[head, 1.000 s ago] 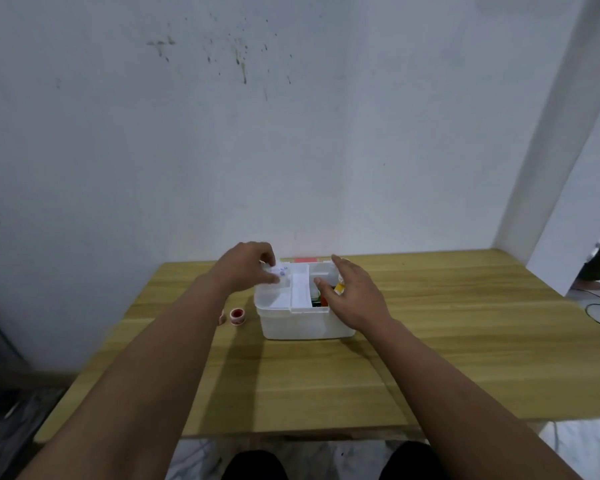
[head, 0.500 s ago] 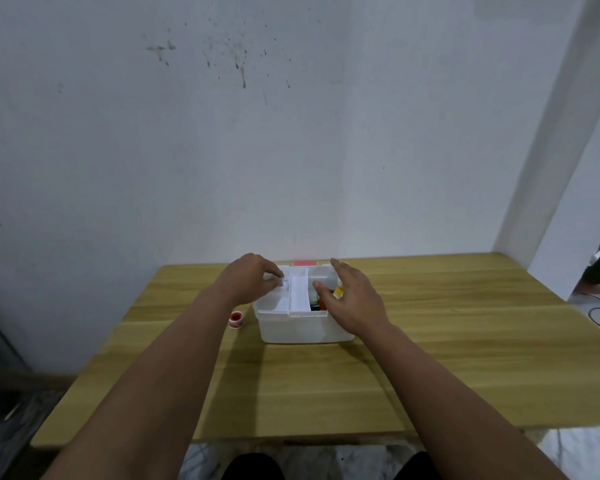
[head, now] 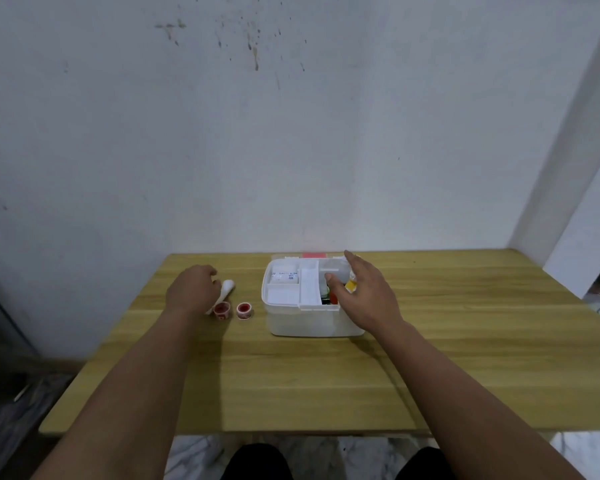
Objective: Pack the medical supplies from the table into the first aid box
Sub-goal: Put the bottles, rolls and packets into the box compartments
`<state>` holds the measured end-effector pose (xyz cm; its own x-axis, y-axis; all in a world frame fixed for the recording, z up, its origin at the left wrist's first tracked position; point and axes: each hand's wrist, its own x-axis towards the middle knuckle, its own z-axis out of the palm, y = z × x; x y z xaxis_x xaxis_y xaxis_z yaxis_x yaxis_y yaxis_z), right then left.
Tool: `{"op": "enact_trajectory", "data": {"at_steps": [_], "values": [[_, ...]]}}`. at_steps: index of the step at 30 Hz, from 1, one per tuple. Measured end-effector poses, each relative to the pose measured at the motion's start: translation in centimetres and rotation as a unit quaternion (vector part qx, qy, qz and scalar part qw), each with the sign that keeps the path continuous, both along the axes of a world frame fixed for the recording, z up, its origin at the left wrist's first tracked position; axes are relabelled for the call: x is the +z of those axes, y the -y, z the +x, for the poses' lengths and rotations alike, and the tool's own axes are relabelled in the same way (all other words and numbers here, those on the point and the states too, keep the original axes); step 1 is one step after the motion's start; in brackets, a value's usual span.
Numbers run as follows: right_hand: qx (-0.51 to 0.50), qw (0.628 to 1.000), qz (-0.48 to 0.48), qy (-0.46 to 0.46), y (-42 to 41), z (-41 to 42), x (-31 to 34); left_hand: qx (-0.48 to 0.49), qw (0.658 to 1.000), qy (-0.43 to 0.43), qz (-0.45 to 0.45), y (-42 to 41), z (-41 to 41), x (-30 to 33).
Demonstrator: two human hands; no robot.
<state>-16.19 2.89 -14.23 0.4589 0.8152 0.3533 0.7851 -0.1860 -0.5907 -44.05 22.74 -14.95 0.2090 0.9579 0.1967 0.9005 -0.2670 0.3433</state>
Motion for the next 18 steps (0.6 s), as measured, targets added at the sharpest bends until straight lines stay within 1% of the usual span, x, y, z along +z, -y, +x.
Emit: {"op": "enact_trajectory", "data": {"at_steps": [2,6,18], "values": [[-0.002,1.0,0.0,0.002,0.0,-0.1,0.0,0.004,1.0,-0.005,-0.028,-0.3,-0.5,-0.7],[-0.005,1.0,0.004,0.005,0.0,-0.1,0.1,-0.004,0.998,0.015,-0.062,-0.6,-0.6,-1.6],[-0.004,1.0,0.01,-0.004,0.0,0.0,-0.2,0.0,0.999,0.004,-0.054,-1.0,-0.5,-1.7]]}}
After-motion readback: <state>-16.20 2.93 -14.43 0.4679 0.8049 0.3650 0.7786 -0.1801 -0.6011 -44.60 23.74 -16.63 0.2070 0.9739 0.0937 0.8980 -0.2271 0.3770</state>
